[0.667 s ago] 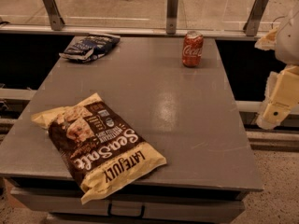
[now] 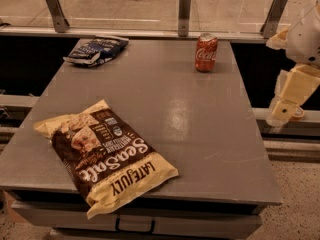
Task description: Move coke can near brown chip bag
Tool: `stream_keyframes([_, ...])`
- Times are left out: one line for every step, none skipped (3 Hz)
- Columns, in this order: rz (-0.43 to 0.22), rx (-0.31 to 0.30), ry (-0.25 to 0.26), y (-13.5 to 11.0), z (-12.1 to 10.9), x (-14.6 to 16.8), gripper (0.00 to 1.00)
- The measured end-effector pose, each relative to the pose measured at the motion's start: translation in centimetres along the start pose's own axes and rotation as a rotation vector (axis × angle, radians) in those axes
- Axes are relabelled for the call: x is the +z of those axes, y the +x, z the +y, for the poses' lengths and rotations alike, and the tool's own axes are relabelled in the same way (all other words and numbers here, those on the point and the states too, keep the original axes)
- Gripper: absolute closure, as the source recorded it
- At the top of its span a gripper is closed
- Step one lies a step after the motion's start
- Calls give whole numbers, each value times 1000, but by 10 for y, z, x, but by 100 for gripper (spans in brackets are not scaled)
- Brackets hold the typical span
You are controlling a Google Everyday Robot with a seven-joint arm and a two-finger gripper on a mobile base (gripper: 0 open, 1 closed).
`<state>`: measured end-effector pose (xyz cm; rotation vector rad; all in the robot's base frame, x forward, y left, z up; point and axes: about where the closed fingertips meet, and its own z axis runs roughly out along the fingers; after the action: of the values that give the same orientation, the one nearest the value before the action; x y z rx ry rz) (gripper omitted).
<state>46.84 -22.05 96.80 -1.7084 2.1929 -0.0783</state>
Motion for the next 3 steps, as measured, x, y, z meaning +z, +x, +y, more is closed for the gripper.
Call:
stream_keyframes([-102,13,13,-9,-48,36,0])
stream_keyframes([-207,33,24,-30,-93,78,0])
stream_keyframes([-300,53,54,-61,-134,121,0])
